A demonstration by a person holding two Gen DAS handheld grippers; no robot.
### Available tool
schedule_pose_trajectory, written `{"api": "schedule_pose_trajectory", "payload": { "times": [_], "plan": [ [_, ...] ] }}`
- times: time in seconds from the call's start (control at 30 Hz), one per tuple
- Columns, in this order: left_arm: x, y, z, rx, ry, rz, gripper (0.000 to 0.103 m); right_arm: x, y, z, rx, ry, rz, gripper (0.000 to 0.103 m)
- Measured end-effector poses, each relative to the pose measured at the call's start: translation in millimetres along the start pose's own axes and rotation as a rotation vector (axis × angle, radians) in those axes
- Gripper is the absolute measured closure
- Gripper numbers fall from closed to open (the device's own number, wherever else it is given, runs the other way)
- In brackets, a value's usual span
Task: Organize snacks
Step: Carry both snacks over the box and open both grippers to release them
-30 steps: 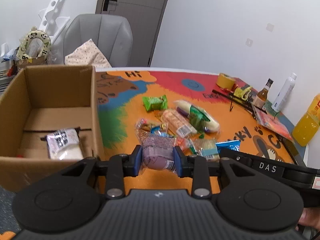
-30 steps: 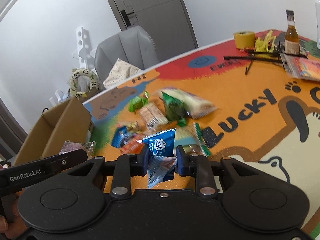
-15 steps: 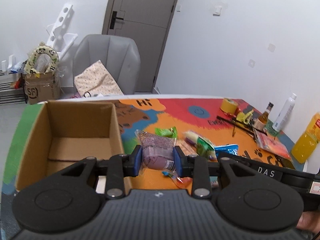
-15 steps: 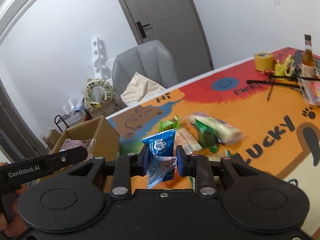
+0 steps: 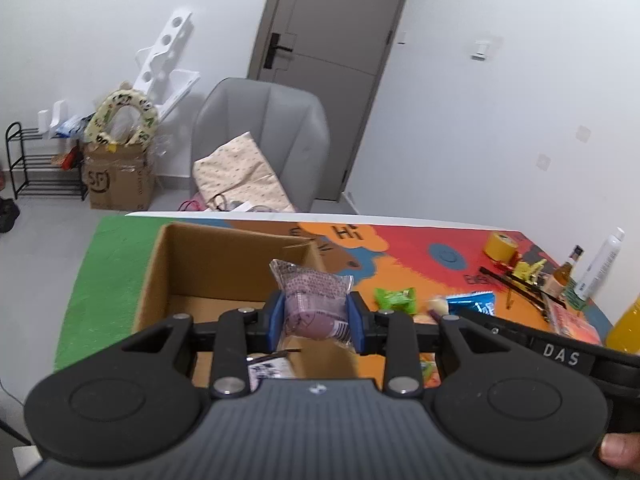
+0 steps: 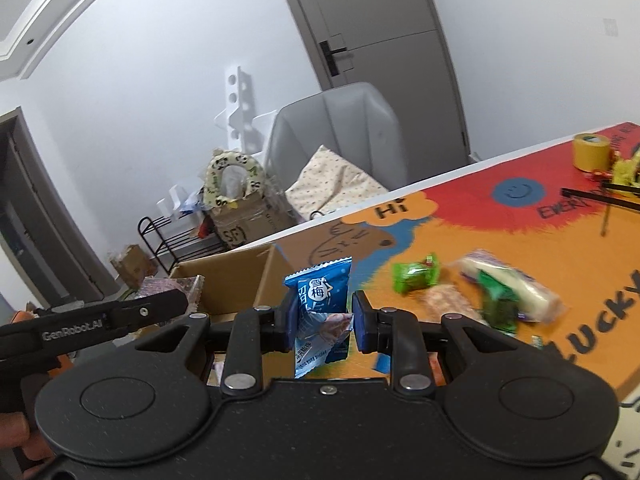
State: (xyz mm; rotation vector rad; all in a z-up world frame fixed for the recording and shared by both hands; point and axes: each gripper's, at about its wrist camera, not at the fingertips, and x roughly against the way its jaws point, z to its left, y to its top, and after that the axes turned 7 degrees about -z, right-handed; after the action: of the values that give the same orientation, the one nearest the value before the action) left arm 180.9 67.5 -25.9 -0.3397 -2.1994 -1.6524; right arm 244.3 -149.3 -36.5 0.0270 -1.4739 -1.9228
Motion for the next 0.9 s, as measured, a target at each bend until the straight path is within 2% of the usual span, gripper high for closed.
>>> {"api": "schedule_pose_trajectory", "payload": {
  "times": [0.3,0.4,0.6,0.7,0.73,0.8,0.9],
  "plan": [
    [-17,-3,39,0.042,0.066,0.059,0.069,-27,5,34,0.029,0.063,0.02,0.077],
    [-15,-2,46,0.053,0.093,0.052,0.065,-36,5,45,0.035,0.09,0.032,0.077],
    [-7,2,59,0.084,0.109,0.048,0.049,-47,6,63,0.032,0.128,0.042,0.077],
    [-3,1,61,0.097,0.109,0.04,0.04,-50,8,68,0.037,0.146,0.047,0.063],
    [-2,1,61,0.1,0.107,0.042,0.037,-48,9,67,0.038,0.141,0.041,0.049],
    [0,0,61,0.099,0.11,0.039,0.032,-40,8,63,0.036,0.135,0.016,0.035],
    [0,-1,60,0.102,0.112,0.032,0.025,-33,5,53,0.019,0.115,0.016,0.032]
  ]
}}
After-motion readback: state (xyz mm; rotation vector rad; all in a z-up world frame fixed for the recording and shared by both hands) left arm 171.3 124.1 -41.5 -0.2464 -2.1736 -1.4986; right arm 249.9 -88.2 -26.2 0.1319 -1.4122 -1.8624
